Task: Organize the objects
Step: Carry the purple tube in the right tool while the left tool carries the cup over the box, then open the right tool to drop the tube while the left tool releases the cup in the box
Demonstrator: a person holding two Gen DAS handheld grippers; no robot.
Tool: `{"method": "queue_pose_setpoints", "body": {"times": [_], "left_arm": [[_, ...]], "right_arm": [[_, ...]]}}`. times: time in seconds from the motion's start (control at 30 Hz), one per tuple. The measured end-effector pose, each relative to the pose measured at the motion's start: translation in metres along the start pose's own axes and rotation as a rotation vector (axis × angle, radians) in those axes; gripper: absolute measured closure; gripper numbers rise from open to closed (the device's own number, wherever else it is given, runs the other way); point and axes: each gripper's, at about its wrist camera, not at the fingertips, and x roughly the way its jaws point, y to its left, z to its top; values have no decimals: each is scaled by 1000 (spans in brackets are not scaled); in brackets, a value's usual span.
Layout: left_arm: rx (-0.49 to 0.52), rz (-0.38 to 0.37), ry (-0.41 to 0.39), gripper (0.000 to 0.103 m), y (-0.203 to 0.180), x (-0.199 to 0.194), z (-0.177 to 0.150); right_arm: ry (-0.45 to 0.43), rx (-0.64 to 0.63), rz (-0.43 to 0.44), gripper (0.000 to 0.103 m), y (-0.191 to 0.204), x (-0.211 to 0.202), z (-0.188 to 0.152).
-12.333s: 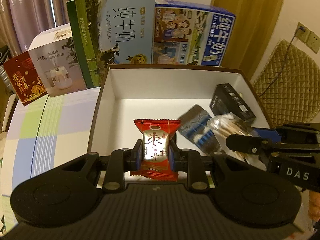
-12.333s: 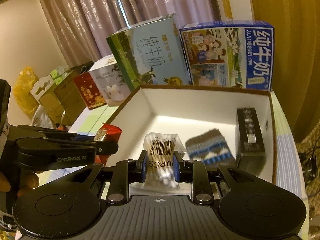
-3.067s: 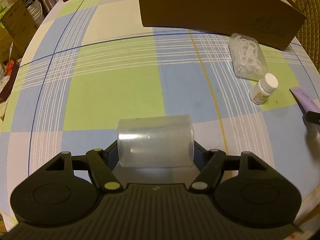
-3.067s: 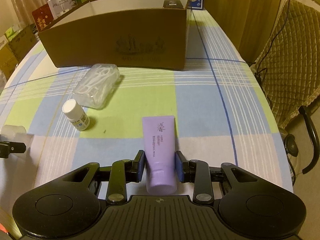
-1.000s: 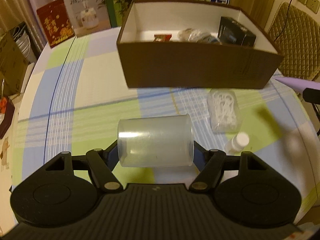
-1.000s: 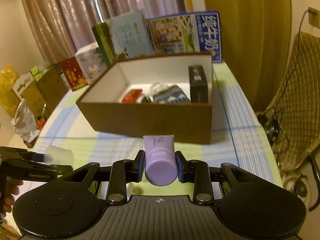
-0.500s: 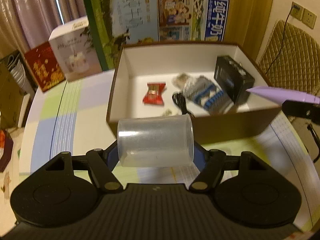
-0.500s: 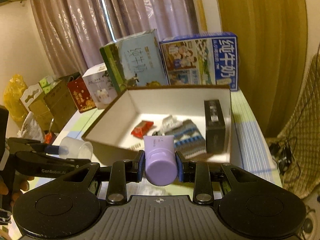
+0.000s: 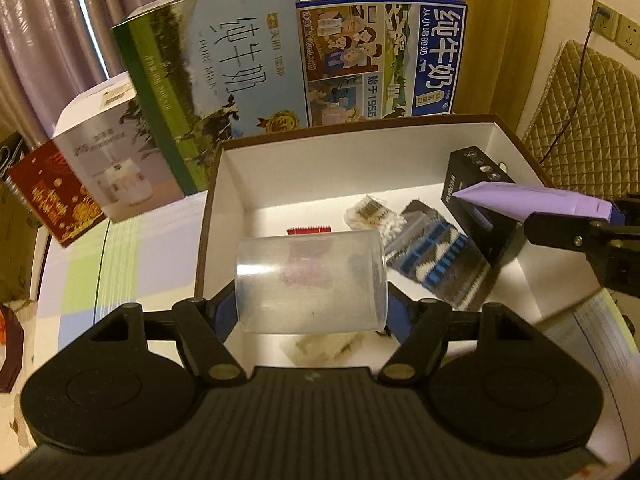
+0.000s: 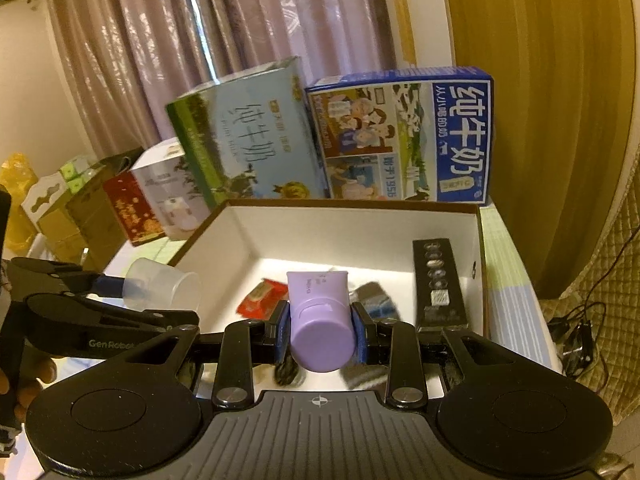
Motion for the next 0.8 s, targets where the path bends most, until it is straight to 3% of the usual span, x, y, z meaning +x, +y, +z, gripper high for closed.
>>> {"method": "queue_pose_setpoints", "body": {"times": [0.8], "left_arm": [[38,-61,98,33,-6,115,55]], "right_arm": [[78,42,-105,74,-41,97,34]]}}
